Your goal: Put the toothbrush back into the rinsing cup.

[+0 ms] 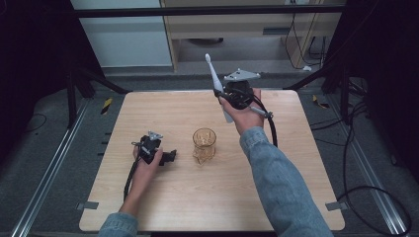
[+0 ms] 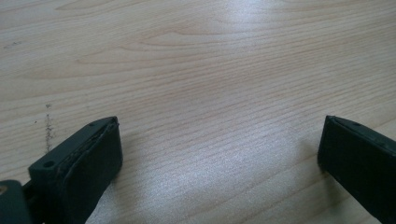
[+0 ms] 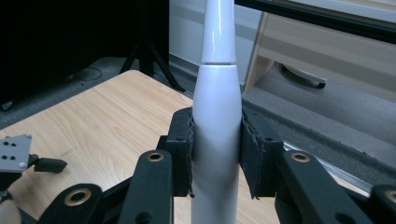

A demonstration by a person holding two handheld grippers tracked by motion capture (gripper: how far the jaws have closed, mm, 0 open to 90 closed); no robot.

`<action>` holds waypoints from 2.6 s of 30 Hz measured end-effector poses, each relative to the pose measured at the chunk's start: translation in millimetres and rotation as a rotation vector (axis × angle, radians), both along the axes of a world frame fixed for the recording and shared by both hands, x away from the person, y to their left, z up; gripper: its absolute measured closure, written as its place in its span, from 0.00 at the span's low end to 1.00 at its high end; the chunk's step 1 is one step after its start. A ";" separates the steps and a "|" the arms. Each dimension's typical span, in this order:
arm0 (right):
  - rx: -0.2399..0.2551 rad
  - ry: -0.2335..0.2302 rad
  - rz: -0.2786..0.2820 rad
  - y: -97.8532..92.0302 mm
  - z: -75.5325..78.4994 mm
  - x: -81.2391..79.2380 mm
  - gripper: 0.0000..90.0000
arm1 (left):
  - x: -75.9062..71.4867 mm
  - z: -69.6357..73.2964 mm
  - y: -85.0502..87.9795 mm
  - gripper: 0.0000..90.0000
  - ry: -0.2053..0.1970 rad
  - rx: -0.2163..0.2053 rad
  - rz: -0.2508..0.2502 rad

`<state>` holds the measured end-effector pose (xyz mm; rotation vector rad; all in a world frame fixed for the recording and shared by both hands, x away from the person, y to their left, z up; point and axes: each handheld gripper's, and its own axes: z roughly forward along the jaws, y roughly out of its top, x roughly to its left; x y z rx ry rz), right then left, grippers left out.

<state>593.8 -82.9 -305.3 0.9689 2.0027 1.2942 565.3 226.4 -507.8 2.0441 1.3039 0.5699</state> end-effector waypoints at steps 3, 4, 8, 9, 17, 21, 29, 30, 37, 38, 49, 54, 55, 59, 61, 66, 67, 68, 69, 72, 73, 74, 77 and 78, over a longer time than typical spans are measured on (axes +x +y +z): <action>0.000 -0.006 0.002 1.7 0.5 -0.3 0.74 | 0.0 0.0 0.0 0.00 0.000 0.000 0.000; 0.004 -0.006 0.002 3.1 1.0 -0.7 0.74 | 0.0 0.0 0.0 0.00 0.000 0.000 0.000; 0.008 -0.009 0.007 4.8 1.6 -0.5 0.74 | 0.0 0.0 0.0 0.00 0.000 0.000 -0.001; 0.013 -0.007 0.009 5.4 1.8 -0.6 0.74 | 0.0 0.0 0.0 0.00 0.000 0.000 0.000; 0.043 0.015 0.029 12.1 -1.1 -1.5 0.74 | 0.0 0.0 0.0 0.00 0.000 0.000 0.000; 0.048 0.014 0.044 17.4 -1.7 -3.3 0.74 | 0.0 0.0 0.0 0.00 0.000 0.000 0.000; 0.061 0.021 0.061 24.5 -4.1 -6.6 0.74 | 0.0 0.0 0.0 0.00 0.000 -0.001 0.000; 0.063 0.023 0.063 25.2 -4.6 -7.0 0.74 | 0.0 -0.1 -0.1 0.00 0.000 -0.001 0.001; 0.086 0.034 0.076 29.0 -8.3 -10.2 0.74 | 0.0 0.1 0.2 0.00 0.000 0.002 -0.002; 0.095 0.037 0.075 30.0 -8.2 -11.1 0.74 | 0.1 -0.1 -0.1 0.00 -0.002 -0.002 0.001; 0.121 0.069 0.087 34.4 -21.8 -12.5 0.74 | 0.0 0.0 0.1 0.00 0.000 0.001 -0.001; 0.115 0.087 0.099 40.9 -31.0 -13.9 0.74 | 0.0 0.0 0.0 0.00 -0.001 0.000 0.000; 0.112 0.089 0.100 42.3 -32.7 -14.3 0.74 | 0.1 -0.1 -0.2 0.00 -0.002 -0.002 0.002; 0.099 0.097 0.108 48.1 -42.0 -15.8 0.74 | 0.1 -0.1 0.0 0.00 -0.001 -0.001 0.000; 0.080 0.108 0.113 52.8 -50.6 -16.6 0.74 | -0.1 -0.1 -0.2 0.00 0.000 -0.003 0.002; 0.065 0.127 0.123 59.2 -64.5 -16.7 0.74 | -0.1 0.1 0.1 0.00 0.002 0.000 -0.001; 0.062 0.130 0.125 60.1 -65.9 -16.8 0.74 | -0.1 0.0 0.0 0.00 0.002 0.000 -0.001; 0.060 0.131 0.128 61.0 -66.9 -16.9 0.74 | -0.1 0.0 0.0 0.00 0.001 -0.001 0.000; 0.055 0.131 0.130 61.9 -67.2 -17.2 0.74 | 0.0 -0.1 -0.2 0.00 0.000 -0.003 0.002; 0.050 0.127 0.136 63.2 -67.6 -17.4 0.74 | -0.1 -0.1 -0.2 0.00 0.000 -0.003 0.002; 0.047 0.127 0.137 63.3 -68.1 -17.4 0.74 | -0.1 -0.1 -0.2 0.00 0.000 -0.003 0.002; 0.042 0.127 0.138 63.4 -68.6 -17.5 0.74 | -0.1 -0.1 -0.2 0.00 0.000 -0.003 0.002; 0.042 0.133 0.138 63.3 -70.8 -18.5 0.74 | -0.1 0.0 0.0 0.00 0.002 -0.001 0.000; 0.039 0.134 0.138 62.9 -71.9 -18.4 0.74 | -0.1 0.0 0.0 0.00 0.001 -0.001 0.000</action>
